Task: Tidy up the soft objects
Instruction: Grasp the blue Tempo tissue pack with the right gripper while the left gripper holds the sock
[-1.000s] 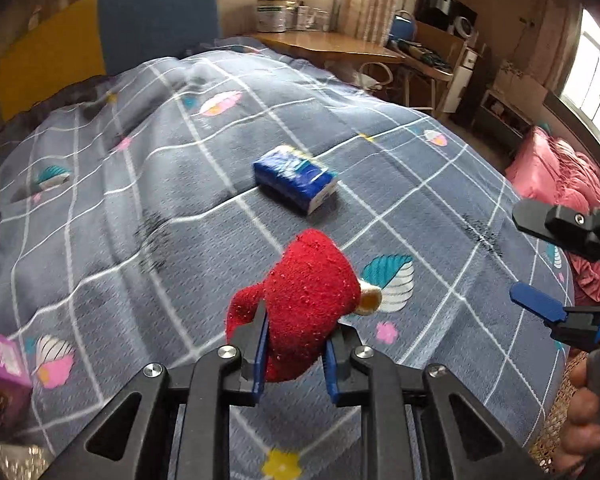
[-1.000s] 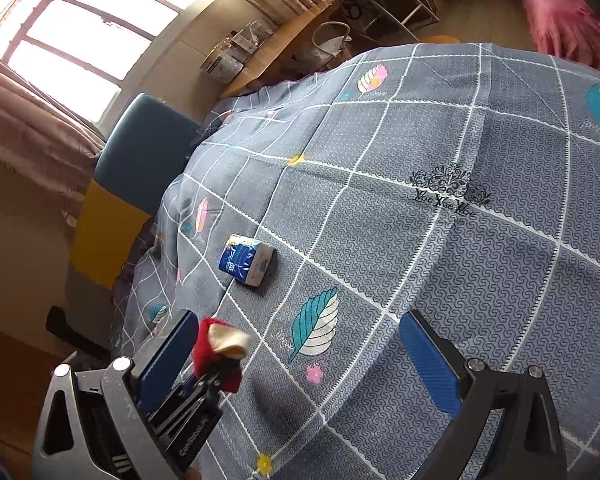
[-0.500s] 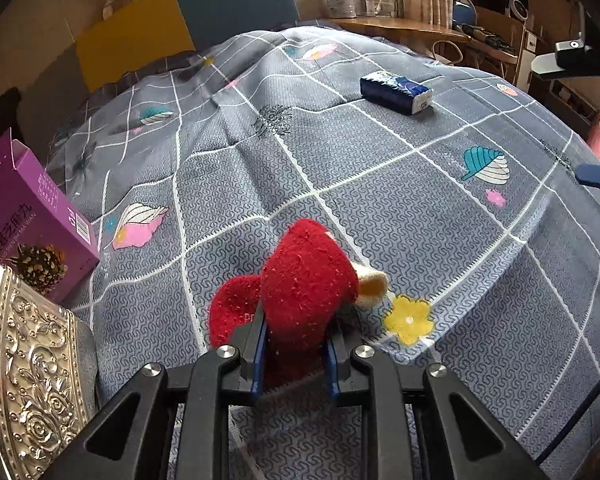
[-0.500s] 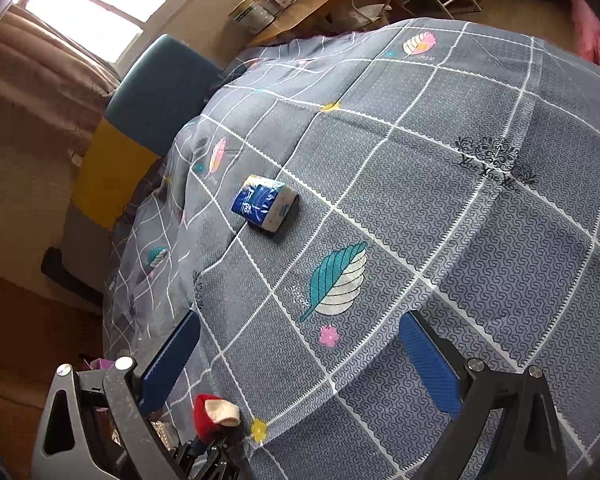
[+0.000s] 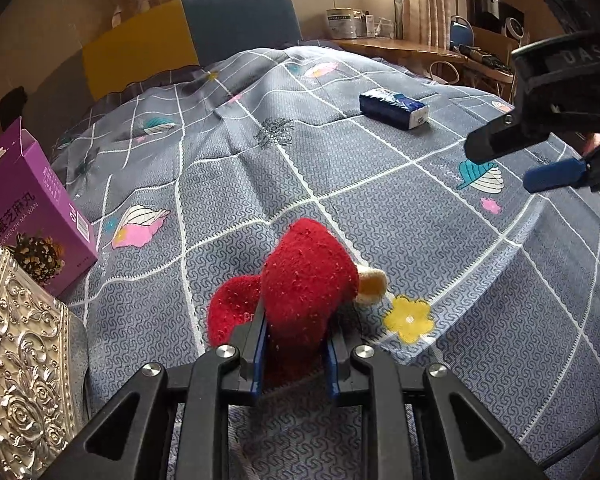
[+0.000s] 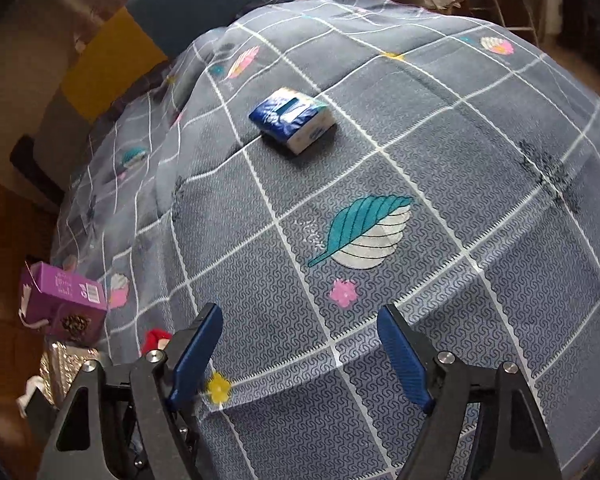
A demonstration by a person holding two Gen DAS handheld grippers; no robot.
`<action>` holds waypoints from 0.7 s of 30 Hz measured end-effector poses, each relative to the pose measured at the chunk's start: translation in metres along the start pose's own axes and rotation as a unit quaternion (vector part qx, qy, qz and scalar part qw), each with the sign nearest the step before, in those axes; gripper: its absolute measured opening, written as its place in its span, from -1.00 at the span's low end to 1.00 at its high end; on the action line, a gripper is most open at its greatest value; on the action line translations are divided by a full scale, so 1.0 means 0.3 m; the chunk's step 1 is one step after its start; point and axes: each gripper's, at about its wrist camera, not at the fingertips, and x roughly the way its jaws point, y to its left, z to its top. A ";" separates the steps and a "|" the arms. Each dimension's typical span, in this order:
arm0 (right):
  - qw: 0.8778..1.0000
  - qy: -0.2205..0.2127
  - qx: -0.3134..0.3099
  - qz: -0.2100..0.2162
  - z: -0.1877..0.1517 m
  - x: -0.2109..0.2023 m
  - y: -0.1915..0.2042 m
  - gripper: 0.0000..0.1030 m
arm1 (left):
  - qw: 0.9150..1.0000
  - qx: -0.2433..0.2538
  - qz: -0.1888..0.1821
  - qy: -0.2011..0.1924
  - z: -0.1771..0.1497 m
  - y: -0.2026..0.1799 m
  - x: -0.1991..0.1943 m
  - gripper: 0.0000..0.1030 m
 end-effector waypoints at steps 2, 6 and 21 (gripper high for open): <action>0.999 -0.010 -0.041 -0.019 0.035 0.006 0.035 0.43 | 1.000 -0.004 -0.005 0.000 0.001 0.006 0.001 -0.58; 0.991 -0.043 -0.112 -0.062 0.147 0.029 0.090 0.30 | 1.000 -0.009 -0.011 -0.001 0.001 0.011 -0.002 -0.58; 0.973 -0.017 -0.203 -0.110 0.513 0.270 0.165 0.54 | 0.999 -0.025 -0.030 -0.002 0.005 0.028 0.001 -0.58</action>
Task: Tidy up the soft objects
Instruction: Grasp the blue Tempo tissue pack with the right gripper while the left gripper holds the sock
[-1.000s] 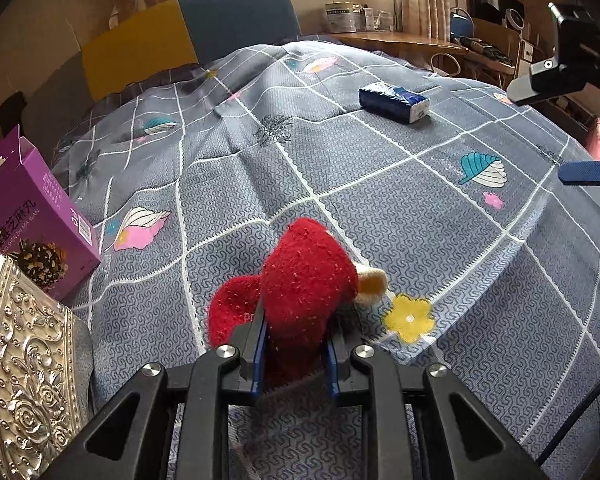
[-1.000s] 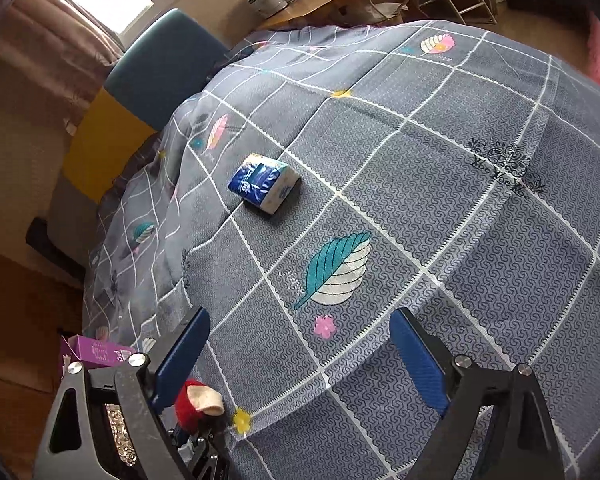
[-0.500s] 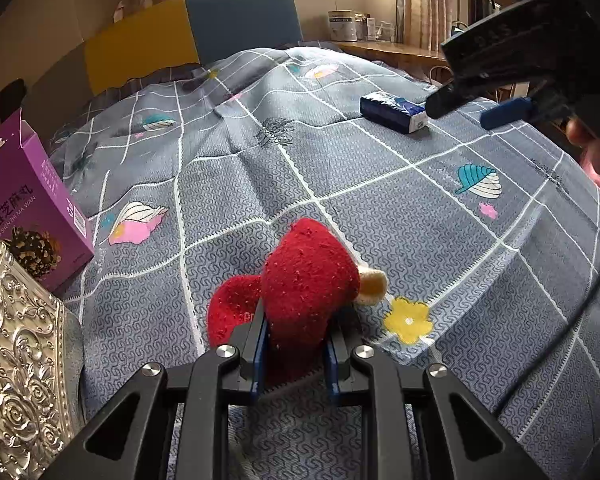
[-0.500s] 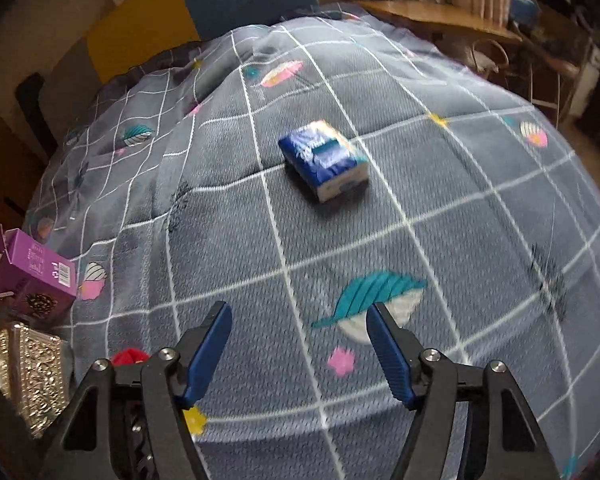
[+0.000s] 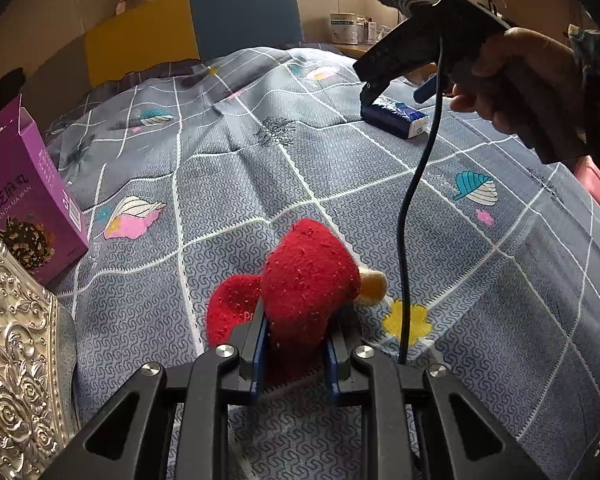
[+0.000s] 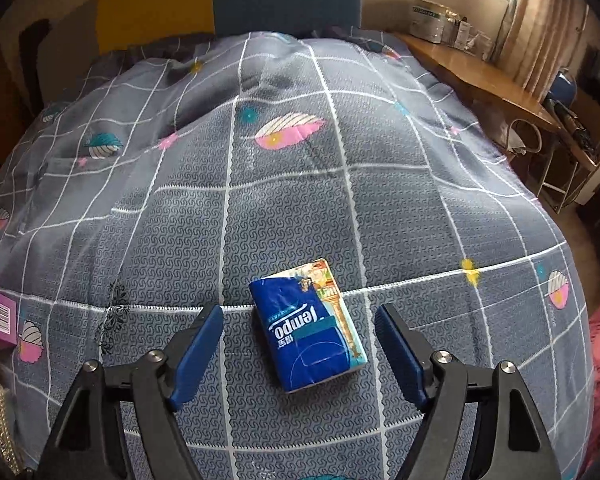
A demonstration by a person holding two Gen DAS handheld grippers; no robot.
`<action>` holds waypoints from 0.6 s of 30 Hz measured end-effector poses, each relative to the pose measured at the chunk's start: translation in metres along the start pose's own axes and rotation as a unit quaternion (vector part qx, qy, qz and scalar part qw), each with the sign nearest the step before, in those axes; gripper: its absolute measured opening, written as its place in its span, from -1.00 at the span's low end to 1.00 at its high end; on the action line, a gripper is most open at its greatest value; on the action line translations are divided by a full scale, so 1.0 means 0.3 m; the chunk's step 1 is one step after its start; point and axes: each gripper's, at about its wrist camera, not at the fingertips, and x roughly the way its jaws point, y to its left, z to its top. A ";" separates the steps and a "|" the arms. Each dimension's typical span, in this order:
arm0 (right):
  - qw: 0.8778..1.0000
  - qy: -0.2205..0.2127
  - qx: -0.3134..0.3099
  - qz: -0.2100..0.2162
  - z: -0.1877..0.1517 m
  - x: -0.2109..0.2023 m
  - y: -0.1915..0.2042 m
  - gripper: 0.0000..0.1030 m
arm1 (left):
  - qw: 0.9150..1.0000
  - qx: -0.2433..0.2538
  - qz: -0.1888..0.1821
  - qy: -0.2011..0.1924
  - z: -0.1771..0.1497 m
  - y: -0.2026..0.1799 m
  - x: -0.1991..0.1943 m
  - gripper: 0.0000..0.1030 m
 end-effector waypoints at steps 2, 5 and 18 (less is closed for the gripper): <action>1.000 0.013 -0.008 -0.016 -0.002 0.045 0.010 0.54 | 1.000 -0.004 -0.004 0.000 0.000 0.006 0.000 -0.58; 0.999 0.026 -0.004 -0.027 -0.019 0.085 0.007 0.16 | 1.000 -0.007 -0.009 0.000 -0.001 0.011 0.000 -0.58; 0.998 -0.003 -0.048 0.029 -0.276 -0.232 0.157 0.11 | 1.000 -0.008 -0.010 -0.001 -0.002 0.010 -0.003 -0.58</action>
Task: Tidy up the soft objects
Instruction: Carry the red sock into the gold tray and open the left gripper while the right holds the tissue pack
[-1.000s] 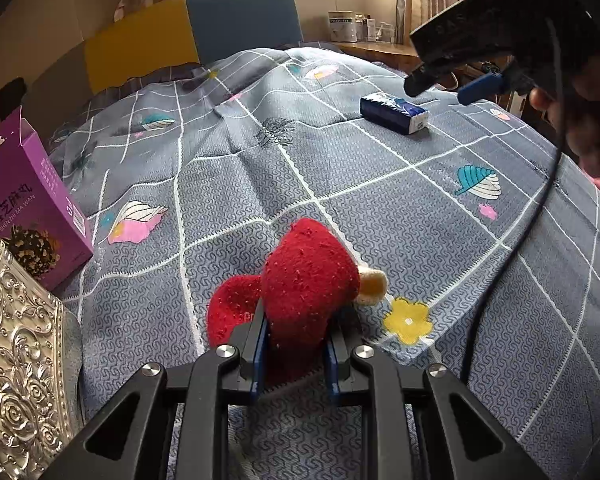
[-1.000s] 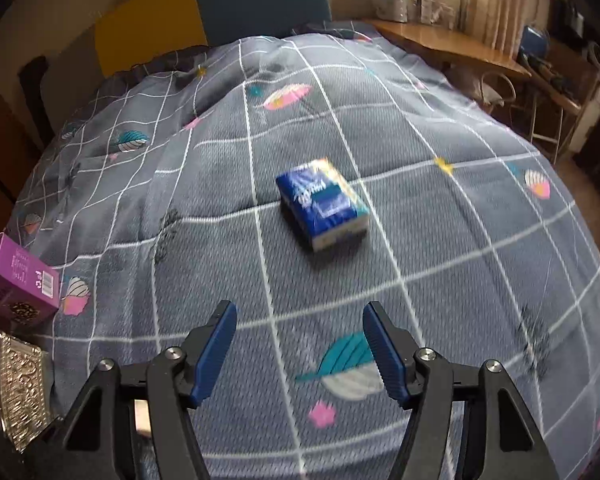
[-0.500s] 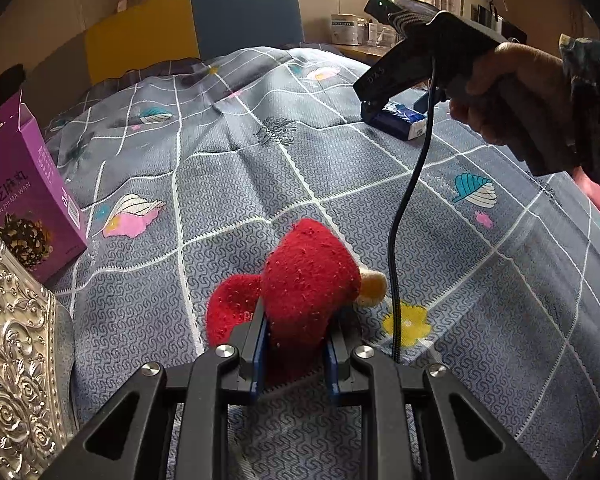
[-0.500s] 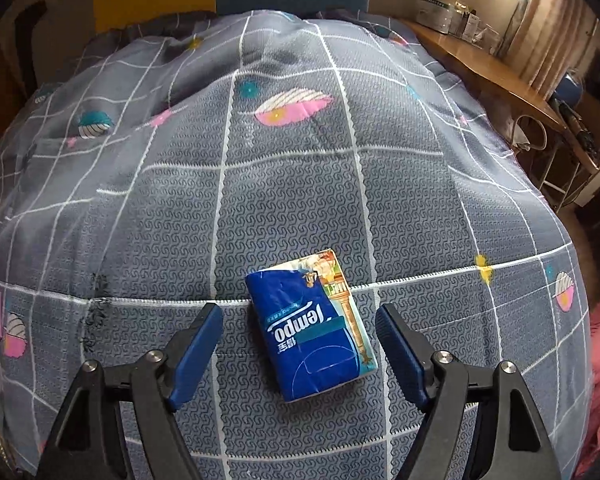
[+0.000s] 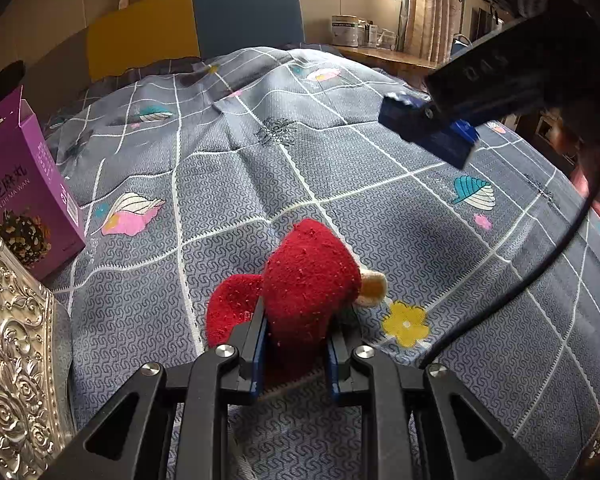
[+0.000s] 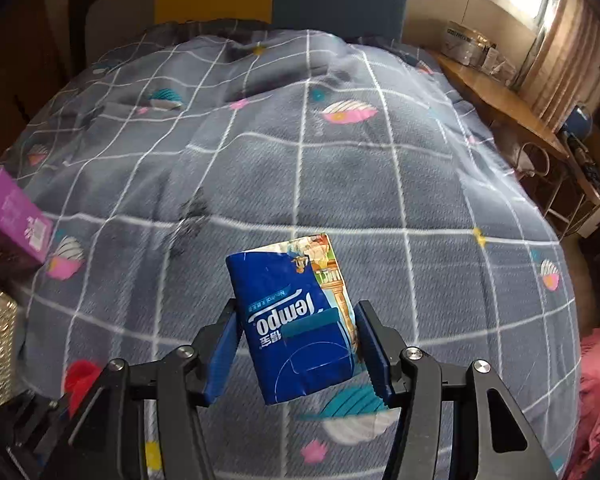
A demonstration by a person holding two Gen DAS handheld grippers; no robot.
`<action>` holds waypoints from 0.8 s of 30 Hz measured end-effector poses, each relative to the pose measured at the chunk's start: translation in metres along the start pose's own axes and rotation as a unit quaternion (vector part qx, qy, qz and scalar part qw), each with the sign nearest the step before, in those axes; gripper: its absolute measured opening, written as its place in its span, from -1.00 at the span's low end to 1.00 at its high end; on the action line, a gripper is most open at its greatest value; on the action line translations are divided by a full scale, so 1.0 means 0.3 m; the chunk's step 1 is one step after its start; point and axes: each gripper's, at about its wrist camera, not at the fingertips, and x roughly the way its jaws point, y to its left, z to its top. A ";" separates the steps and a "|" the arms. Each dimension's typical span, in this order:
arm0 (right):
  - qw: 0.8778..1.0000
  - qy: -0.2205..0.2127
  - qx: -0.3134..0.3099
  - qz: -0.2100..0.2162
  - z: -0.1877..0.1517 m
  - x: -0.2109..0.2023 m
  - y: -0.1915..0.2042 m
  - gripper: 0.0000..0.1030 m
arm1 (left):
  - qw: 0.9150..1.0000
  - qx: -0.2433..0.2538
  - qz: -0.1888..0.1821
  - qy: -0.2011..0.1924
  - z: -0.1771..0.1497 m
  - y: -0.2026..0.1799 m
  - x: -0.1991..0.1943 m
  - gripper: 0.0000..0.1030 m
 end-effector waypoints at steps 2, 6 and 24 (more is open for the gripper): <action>1.000 0.022 0.012 0.008 -0.069 0.011 0.022 0.11 | 1.000 0.001 0.002 0.000 0.000 -0.001 0.000 -0.58; 0.997 0.057 0.040 0.020 -0.160 0.100 0.018 0.11 | 1.000 0.003 0.004 0.000 -0.001 -0.005 0.000 -0.57; 0.999 0.032 -0.001 -0.001 -0.189 0.127 0.053 0.15 | 0.999 0.013 0.014 0.032 0.034 -0.014 0.005 -0.62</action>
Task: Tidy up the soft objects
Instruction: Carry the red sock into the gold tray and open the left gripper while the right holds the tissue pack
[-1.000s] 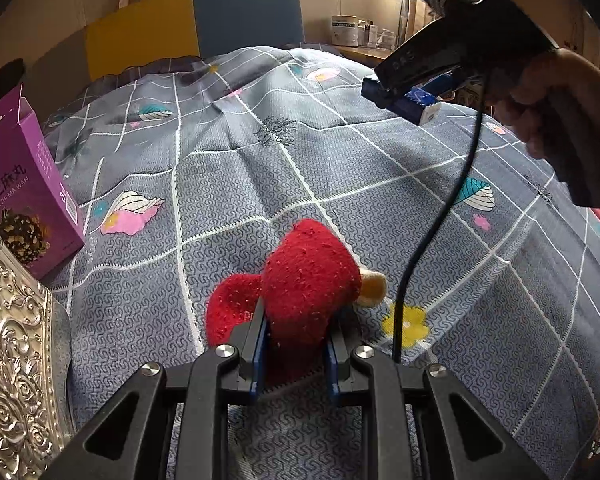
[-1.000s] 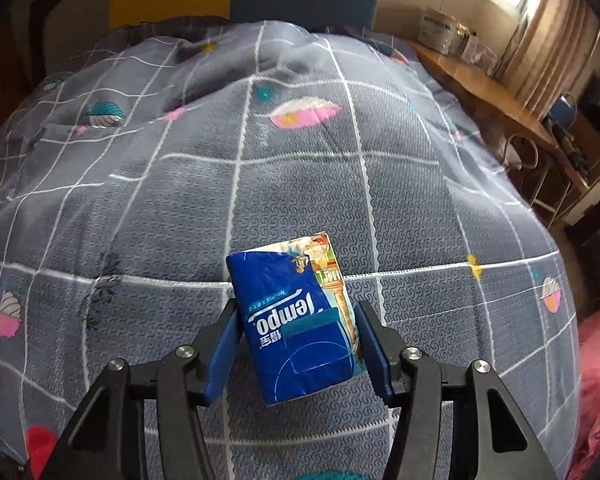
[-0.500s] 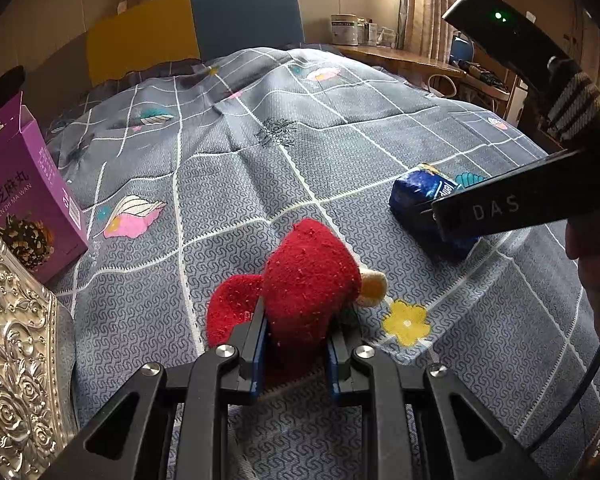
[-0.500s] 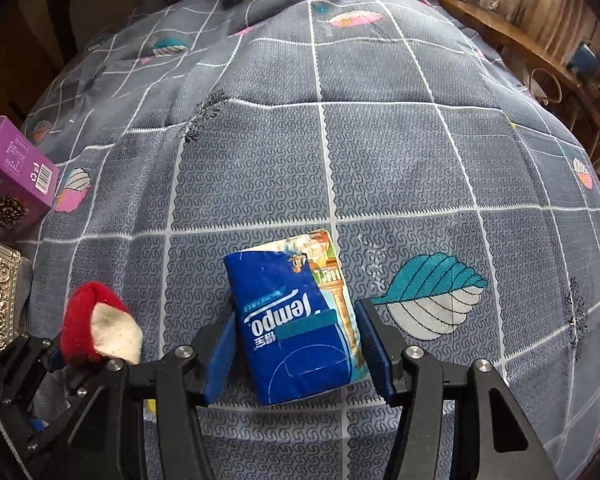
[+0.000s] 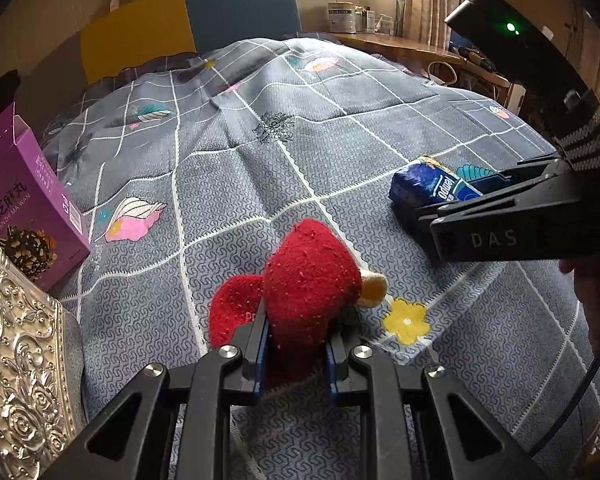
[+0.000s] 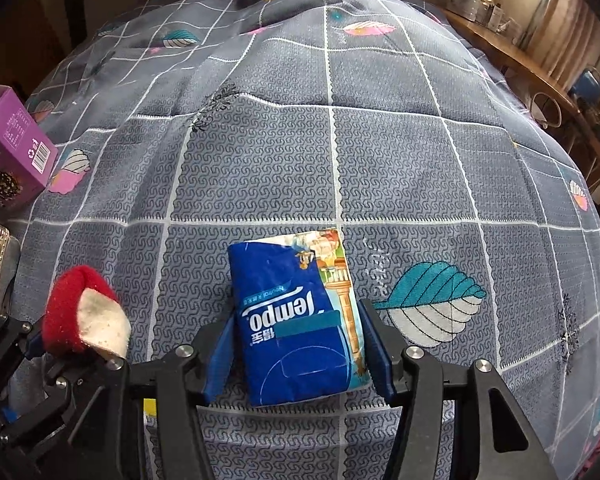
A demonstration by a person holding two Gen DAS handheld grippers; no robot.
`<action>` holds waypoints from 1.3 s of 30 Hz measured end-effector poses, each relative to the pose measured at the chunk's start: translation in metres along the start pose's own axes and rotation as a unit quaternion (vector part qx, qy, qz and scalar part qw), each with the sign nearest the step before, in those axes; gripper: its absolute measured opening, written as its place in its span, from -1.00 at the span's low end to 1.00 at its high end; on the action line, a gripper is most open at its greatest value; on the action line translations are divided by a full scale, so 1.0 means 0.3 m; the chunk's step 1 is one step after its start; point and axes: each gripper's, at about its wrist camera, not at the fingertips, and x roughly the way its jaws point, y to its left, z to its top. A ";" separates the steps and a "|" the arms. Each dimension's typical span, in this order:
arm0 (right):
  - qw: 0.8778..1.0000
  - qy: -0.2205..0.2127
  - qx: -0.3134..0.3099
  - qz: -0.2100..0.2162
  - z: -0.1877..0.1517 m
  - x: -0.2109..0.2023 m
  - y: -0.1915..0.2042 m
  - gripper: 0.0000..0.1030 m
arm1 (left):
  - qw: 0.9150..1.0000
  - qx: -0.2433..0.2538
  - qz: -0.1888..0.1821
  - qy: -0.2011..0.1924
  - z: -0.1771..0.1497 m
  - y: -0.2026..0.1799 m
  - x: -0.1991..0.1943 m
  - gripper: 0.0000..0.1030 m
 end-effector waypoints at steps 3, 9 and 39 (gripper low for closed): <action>1.000 0.001 -0.001 0.006 -0.008 -0.001 0.003 0.15 | 1.000 -0.018 -0.008 0.017 0.036 0.017 -0.012 -0.64; 1.000 0.002 -0.008 -0.002 -0.002 -0.002 0.009 0.15 | 1.000 -0.009 -0.013 -0.013 0.174 0.022 -0.116 -0.64; 0.997 -0.029 -0.064 -0.027 -0.036 -0.004 0.058 0.09 | 0.952 -0.238 0.186 -0.045 0.172 1.133 -0.479 -0.64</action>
